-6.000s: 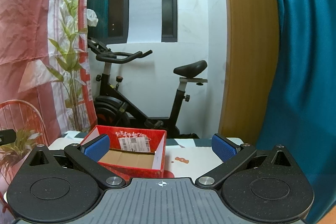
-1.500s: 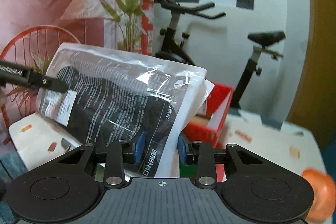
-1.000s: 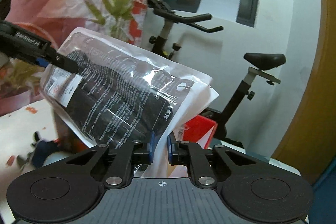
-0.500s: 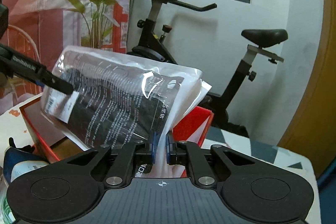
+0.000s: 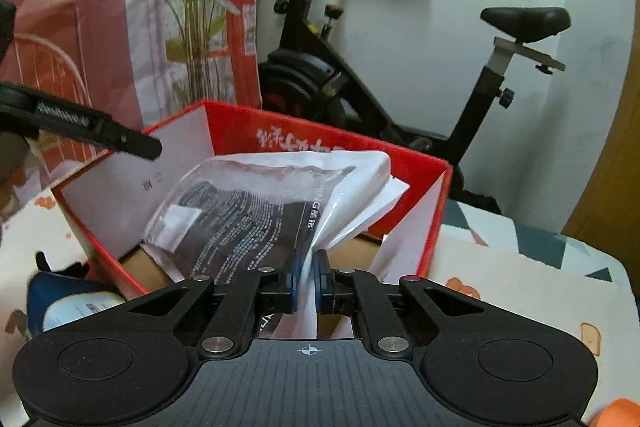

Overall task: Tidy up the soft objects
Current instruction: 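Lift the clear bag with the right gripper and lower it into the red box, then open the right gripper to release the bag and withdraw, then move the right gripper to the clear bag with green cable and grasp it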

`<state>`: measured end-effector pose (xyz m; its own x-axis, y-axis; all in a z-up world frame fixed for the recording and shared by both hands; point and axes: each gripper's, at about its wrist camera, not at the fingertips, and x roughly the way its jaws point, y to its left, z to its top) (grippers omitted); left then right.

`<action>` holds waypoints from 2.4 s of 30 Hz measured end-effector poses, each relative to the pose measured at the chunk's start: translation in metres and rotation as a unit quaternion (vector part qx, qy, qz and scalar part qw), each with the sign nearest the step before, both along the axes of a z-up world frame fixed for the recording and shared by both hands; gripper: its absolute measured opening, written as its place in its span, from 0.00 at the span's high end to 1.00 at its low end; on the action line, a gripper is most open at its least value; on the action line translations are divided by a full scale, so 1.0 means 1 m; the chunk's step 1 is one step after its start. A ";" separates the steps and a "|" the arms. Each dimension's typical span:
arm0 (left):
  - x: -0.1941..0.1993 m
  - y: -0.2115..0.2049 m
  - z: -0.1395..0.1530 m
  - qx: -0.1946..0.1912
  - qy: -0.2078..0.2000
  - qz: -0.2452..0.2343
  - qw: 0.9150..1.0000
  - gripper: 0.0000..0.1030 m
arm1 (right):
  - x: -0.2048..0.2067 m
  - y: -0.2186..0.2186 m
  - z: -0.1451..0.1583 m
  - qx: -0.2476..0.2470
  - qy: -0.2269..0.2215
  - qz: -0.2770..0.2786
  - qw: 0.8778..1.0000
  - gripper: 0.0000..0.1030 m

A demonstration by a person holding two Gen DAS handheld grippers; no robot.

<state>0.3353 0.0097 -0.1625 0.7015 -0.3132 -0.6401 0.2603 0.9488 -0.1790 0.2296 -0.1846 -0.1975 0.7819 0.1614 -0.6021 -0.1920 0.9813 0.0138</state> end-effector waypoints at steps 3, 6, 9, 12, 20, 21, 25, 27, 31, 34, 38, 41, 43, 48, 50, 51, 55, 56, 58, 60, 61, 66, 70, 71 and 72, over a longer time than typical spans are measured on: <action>0.002 0.001 -0.002 -0.004 0.000 0.002 1.000 0.31 | 0.016 -0.001 -0.004 -0.005 0.031 -0.008 0.999 0.94; 0.003 0.002 -0.003 0.000 -0.005 0.001 1.000 0.31 | 0.034 0.000 -0.007 -0.018 0.062 -0.009 0.998 0.94; 0.005 0.004 -0.005 0.006 -0.008 0.003 1.000 0.31 | 0.052 0.006 -0.013 -0.048 0.096 0.000 0.994 0.94; 0.007 0.003 -0.008 0.013 -0.011 0.000 1.000 0.32 | 0.064 0.017 -0.018 -0.077 0.128 0.014 0.989 0.94; 0.007 -0.006 -0.011 0.040 -0.017 -0.013 0.999 0.32 | 0.086 0.034 -0.037 -0.135 0.186 0.032 0.973 0.93; 0.006 -0.006 -0.011 0.042 -0.017 -0.014 0.999 0.32 | 0.088 0.034 -0.039 -0.137 0.190 0.032 0.972 0.93; 0.003 -0.007 -0.013 0.046 -0.015 -0.013 0.999 0.32 | 0.093 0.037 -0.042 -0.145 0.211 0.039 0.966 0.91; 0.002 -0.007 -0.012 0.046 -0.016 -0.014 0.999 0.32 | 0.091 0.036 -0.039 -0.143 0.205 0.029 0.968 0.90; -0.006 -0.010 -0.007 0.056 -0.027 -0.014 0.998 0.32 | 0.078 0.033 -0.023 -0.127 0.171 0.012 0.977 0.77; -0.014 -0.013 -0.001 0.065 -0.038 -0.016 0.997 0.32 | 0.064 0.027 -0.007 -0.120 0.145 0.001 0.982 0.60; -0.026 -0.015 0.007 0.071 -0.046 -0.015 0.996 0.32 | 0.052 0.016 0.012 -0.102 0.124 -0.020 0.987 0.59; -0.037 -0.015 0.013 0.076 -0.055 -0.017 0.995 0.32 | 0.038 0.009 0.025 -0.084 0.103 -0.035 0.990 0.42; -0.044 -0.014 0.017 0.076 -0.059 -0.015 0.995 0.32 | 0.028 0.005 0.032 -0.072 0.086 -0.045 0.993 0.33; -0.068 -0.010 0.028 0.077 -0.075 -0.023 0.994 0.26 | 0.002 0.000 0.046 -0.030 0.049 -0.064 0.996 0.08; -0.080 -0.007 0.031 0.074 -0.086 -0.024 0.993 0.15 | -0.012 -0.001 0.051 -0.018 0.029 -0.069 0.997 0.06; -0.086 -0.005 0.033 0.070 -0.091 -0.025 0.993 0.13 | -0.018 -0.001 0.053 -0.015 0.020 -0.071 0.997 0.04; -0.111 0.002 0.037 0.048 -0.105 -0.028 0.993 0.03 | -0.042 -0.001 0.057 0.014 -0.013 -0.087 0.996 0.00; -0.117 0.002 0.037 0.046 -0.108 -0.026 0.993 0.01 | -0.048 -0.001 0.057 0.018 -0.021 -0.091 0.995 0.00; -0.130 0.004 0.038 0.048 -0.119 -0.023 0.991 0.00 | -0.061 0.001 0.057 0.023 -0.039 -0.106 0.993 0.00; -0.145 0.005 0.037 0.054 -0.129 -0.017 0.990 0.00 | -0.072 0.003 0.055 0.028 -0.048 -0.118 0.991 0.00; -0.150 0.006 0.036 0.055 -0.129 -0.011 0.990 0.00 | -0.078 0.004 0.054 0.032 -0.053 -0.121 0.991 0.00; -0.178 0.014 0.019 0.044 -0.115 0.015 0.992 0.00 | -0.105 0.006 0.039 0.042 -0.066 -0.148 0.986 0.00; -0.196 0.021 0.004 0.038 -0.103 0.029 0.994 0.00 | -0.127 0.012 0.024 0.049 -0.071 -0.161 0.983 0.00; -0.200 0.021 -0.001 0.041 -0.101 0.031 0.994 0.00 | -0.134 0.014 0.019 0.052 -0.075 -0.163 0.982 0.00; -0.205 0.022 -0.006 0.045 -0.098 0.030 0.994 0.00 | -0.141 0.017 0.015 0.056 -0.081 -0.166 0.981 0.00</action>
